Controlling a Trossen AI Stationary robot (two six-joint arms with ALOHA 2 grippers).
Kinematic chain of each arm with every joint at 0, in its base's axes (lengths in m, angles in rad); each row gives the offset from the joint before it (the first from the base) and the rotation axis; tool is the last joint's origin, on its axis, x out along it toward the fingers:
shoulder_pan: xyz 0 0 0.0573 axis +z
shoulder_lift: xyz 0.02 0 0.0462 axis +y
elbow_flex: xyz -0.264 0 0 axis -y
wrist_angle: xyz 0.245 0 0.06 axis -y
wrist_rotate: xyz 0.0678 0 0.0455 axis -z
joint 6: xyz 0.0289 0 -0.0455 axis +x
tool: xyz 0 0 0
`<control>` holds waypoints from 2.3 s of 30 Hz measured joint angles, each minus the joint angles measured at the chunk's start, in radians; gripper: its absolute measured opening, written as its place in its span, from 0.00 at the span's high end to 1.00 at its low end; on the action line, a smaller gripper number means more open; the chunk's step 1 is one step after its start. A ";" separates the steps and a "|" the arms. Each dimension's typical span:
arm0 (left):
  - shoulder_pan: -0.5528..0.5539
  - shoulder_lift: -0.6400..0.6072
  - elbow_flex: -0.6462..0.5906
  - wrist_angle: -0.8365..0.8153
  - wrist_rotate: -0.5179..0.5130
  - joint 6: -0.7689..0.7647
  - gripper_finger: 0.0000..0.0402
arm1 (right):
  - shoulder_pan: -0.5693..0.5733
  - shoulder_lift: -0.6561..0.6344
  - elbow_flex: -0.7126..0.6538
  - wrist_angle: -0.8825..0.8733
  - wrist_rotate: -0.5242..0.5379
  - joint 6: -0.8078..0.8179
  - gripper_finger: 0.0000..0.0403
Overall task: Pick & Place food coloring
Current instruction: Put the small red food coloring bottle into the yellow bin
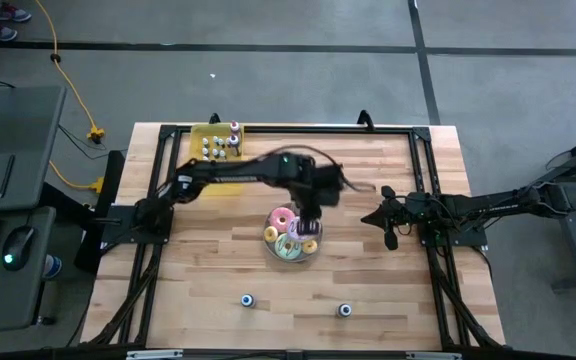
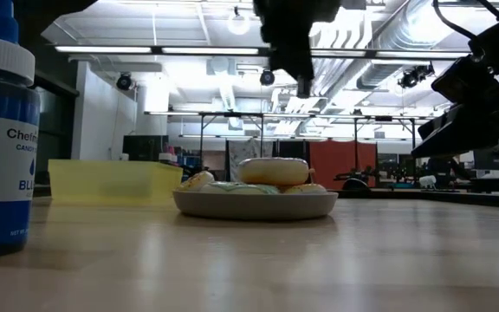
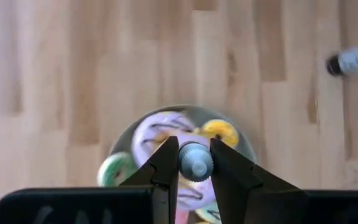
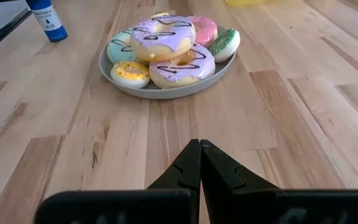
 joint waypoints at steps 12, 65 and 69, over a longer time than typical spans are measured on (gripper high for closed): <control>0.123 -0.132 -0.001 -0.264 -0.195 -0.115 0.84 | 0.000 0.001 0.000 -0.002 0.000 0.000 1.00; 0.600 -0.830 -1.534 0.813 -0.245 -0.159 0.84 | 0.000 0.001 0.000 0.002 0.000 0.000 1.00; 0.600 -0.809 -1.534 0.830 -0.245 -0.147 0.84 | 0.000 0.001 0.000 0.002 0.000 0.000 1.00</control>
